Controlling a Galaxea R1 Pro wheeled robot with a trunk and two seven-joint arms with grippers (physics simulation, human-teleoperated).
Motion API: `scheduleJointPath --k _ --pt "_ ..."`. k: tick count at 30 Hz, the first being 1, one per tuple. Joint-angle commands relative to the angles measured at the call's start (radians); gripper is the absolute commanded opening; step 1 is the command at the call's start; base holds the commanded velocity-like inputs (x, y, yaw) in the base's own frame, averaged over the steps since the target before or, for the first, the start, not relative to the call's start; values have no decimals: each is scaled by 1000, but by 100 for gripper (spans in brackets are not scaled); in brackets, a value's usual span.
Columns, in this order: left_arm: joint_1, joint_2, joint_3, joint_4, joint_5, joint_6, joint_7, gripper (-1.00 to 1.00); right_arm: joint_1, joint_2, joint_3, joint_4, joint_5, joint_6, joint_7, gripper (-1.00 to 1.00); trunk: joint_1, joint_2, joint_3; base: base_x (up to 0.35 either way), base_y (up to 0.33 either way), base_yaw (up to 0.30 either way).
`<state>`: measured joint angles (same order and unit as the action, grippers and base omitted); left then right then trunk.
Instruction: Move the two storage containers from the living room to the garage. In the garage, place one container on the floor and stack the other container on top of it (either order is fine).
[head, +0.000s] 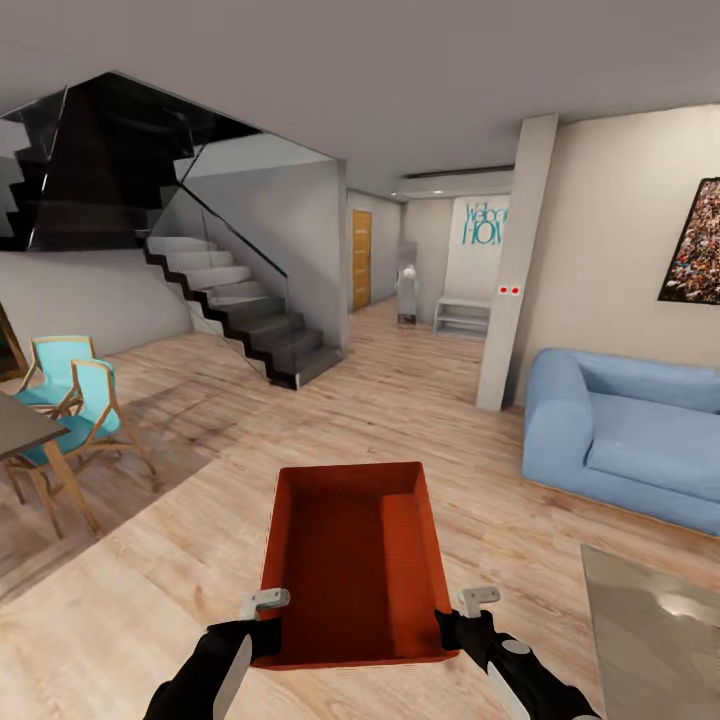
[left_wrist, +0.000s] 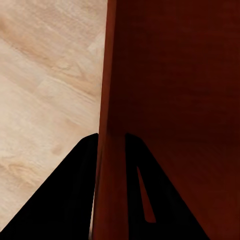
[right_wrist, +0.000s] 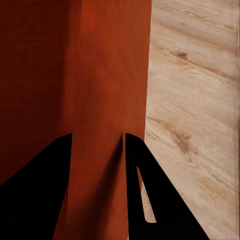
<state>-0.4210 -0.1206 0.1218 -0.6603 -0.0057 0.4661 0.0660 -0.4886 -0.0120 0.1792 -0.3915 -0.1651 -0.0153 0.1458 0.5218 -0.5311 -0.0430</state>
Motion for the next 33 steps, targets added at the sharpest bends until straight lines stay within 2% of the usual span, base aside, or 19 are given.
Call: scheduleJointPath --k 1,9,29,33 --pt "-1 4 4 -16 -36 -35 28 -100 -1 -2 19 3 -8 -2 0 -100 1 -2 -2 309 94 -276" --pt "-1 4 4 -16 -36 -35 28 -100 -1 -2 19 3 -8 -2 0 -100 1 -2 -2 309 87 -195" --pt "-1 4 3 -4 -37 -36 28 -100 -1 -2 19 5 -4 -2 0 -100 1 -2 -2 309 84 -4" --pt "-1 4 2 9 -37 -65 28 -100 -1 -2 19 5 10 -2 0 -100 1 -2 -2 309 83 0"
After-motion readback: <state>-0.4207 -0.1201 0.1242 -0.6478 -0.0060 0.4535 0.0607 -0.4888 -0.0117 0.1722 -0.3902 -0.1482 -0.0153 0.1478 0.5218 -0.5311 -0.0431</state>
